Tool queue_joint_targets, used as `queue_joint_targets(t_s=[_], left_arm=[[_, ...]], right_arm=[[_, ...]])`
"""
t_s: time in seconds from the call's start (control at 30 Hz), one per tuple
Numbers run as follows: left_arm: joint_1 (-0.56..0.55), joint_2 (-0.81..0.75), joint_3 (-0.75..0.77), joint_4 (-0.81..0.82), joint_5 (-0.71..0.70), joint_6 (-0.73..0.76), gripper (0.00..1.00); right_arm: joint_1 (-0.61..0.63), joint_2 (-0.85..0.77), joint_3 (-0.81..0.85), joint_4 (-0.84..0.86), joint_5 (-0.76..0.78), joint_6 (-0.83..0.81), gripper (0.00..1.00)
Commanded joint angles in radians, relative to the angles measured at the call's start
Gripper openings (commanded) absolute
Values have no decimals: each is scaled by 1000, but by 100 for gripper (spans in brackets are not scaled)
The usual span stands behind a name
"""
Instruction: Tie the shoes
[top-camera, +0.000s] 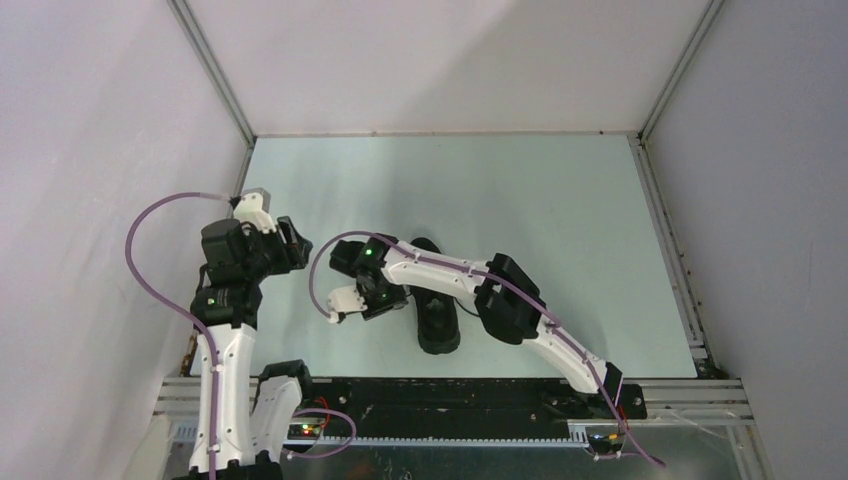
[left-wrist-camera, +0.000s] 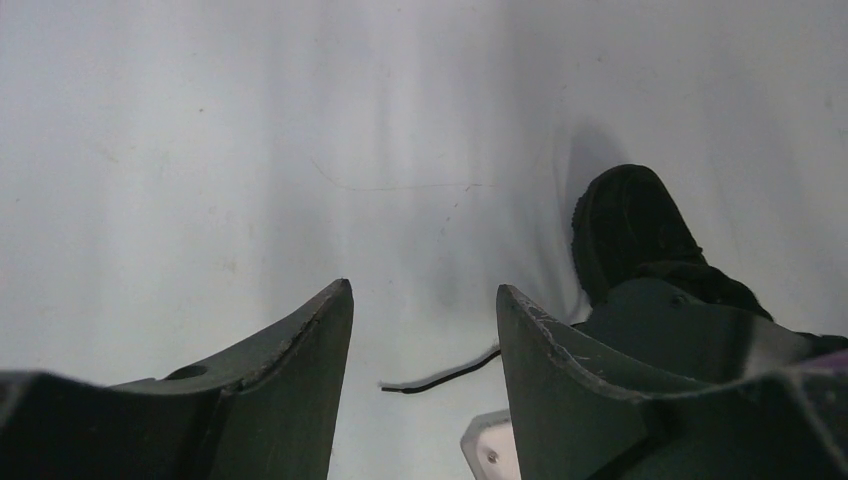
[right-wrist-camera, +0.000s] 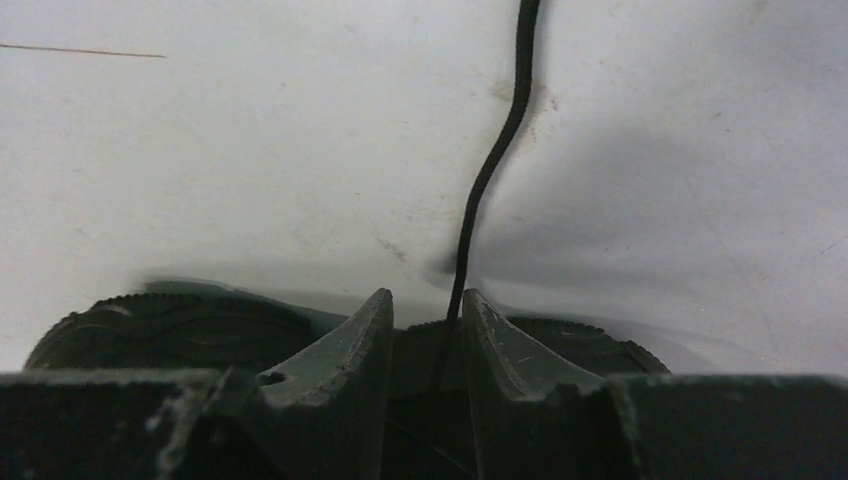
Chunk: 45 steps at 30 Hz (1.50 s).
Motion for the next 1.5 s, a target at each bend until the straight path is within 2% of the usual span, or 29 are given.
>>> queue_joint_targets(t_s=[0.0, 0.17, 0.23, 0.27, 0.33, 0.53, 0.6, 0.67, 0.7, 0.77, 0.97, 1.13, 1.17, 1.3, 1.47], left_arm=[[10, 3, -2, 51, 92, -10, 61], [10, 1, -7, 68, 102, -4, 61], [10, 3, -2, 73, 93, 4, 61], [10, 5, 0, 75, 85, 14, 60], [10, 12, 7, 84, 72, 53, 60], [10, 24, 14, 148, -57, 257, 61], [10, 33, 10, 149, 20, 308, 61], [10, 34, -1, 137, 198, 372, 60], [10, 33, -21, 137, 331, 388, 60], [8, 27, -62, 164, 488, 391, 60], [-3, 31, -187, 304, 734, 367, 59], [-146, 85, -213, 330, 730, 418, 59], [-201, 94, -212, 360, 724, 415, 59], [-283, 166, -192, 453, 718, 407, 61], [-330, 290, -95, 359, 665, 458, 58]], right_arm=[[-9, 28, 3, 24, 86, -6, 33], [-20, 36, 1, 27, 85, 9, 23], [-26, 33, -3, 20, 70, 17, 14], [-29, 31, -4, 19, 66, 20, 6], [-40, 17, 7, 11, 44, 20, 0], [-112, -134, 100, -15, -139, 83, 0], [-139, -190, 101, -18, -199, 103, 0], [-164, -232, 103, -21, -250, 123, 0], [-171, -243, 107, -21, -279, 139, 0], [-189, -268, 113, -21, -312, 158, 0], [-224, -302, 127, -30, -384, 196, 0], [-251, -346, 128, -32, -441, 221, 0], [-257, -357, 127, -34, -445, 223, 0], [-270, -383, 118, -34, -448, 227, 0], [-288, -405, 98, -34, -448, 232, 0]])
